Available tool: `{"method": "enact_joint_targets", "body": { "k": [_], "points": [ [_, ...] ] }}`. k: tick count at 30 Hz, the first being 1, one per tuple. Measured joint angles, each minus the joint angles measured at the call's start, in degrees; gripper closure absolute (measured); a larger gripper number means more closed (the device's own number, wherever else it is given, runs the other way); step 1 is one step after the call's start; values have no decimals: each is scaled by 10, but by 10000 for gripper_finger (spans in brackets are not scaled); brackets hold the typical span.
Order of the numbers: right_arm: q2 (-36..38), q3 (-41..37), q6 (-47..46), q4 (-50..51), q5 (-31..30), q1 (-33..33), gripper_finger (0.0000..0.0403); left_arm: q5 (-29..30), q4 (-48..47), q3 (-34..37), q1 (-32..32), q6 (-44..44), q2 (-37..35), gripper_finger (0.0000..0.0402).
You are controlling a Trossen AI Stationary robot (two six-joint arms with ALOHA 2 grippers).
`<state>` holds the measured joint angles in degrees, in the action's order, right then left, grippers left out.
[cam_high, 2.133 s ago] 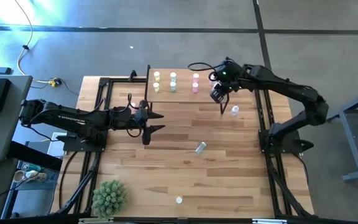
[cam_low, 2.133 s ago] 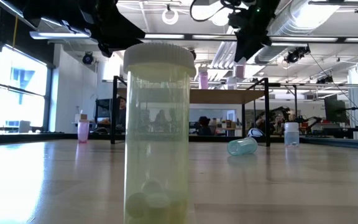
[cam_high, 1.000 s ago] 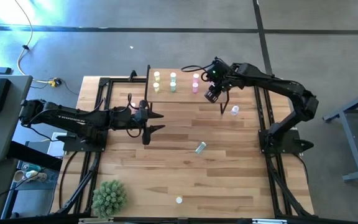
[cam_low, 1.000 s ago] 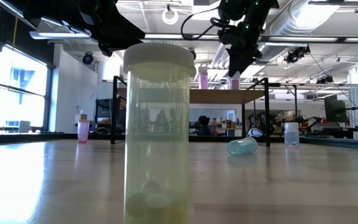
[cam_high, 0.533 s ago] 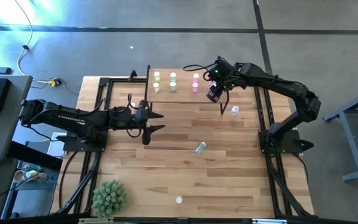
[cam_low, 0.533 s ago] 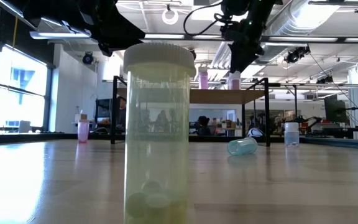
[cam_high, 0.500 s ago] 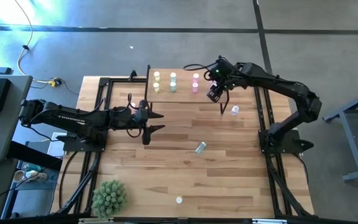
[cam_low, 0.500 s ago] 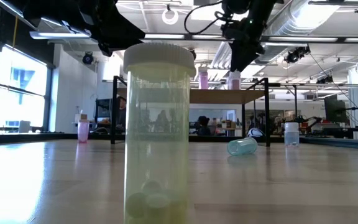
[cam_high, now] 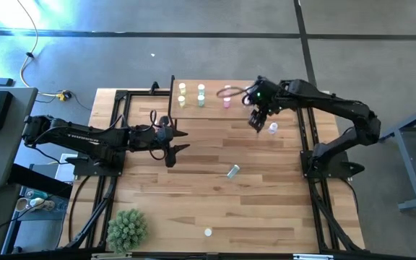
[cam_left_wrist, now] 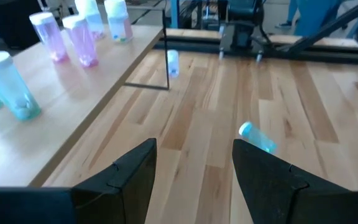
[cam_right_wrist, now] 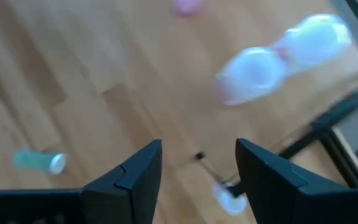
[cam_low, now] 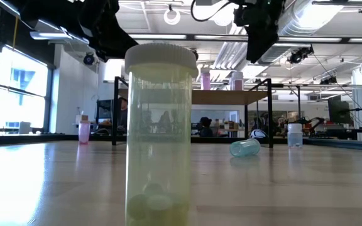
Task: Pick and place medicine bottles onto shelf by color
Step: Put the blue pill bottle and align it with the other blue pill bottle on the shelf
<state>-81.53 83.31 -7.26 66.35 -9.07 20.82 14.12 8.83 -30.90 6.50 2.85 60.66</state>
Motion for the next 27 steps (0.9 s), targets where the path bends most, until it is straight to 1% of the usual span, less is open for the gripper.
{"method": "enact_joint_targets", "body": {
  "k": [4, 9, 14, 19, 24, 27],
  "points": [
    [10, -41, -22, -9, -1, -47, 208, 0, -12, 0, 0, 9, 0, 200],
    [31, -114, -85, -51, -2, -111, 208, -5, -16, 0, 0, 21, 0, 200],
    [42, -168, -170, -87, -2, -169, 208, -15, -16, 0, 0, 21, 0, 200],
    [42, -194, -281, -133, -4, -215, 208, -15, -18, 0, 0, 21, 0, 200],
    [42, -203, -391, -157, -34, -253, 208, -15, -18, 0, 0, 21, 0, 200],
    [42, -206, -433, -158, -41, -272, 208, -15, -18, 0, 0, 21, 0, 200]
  ]
}}
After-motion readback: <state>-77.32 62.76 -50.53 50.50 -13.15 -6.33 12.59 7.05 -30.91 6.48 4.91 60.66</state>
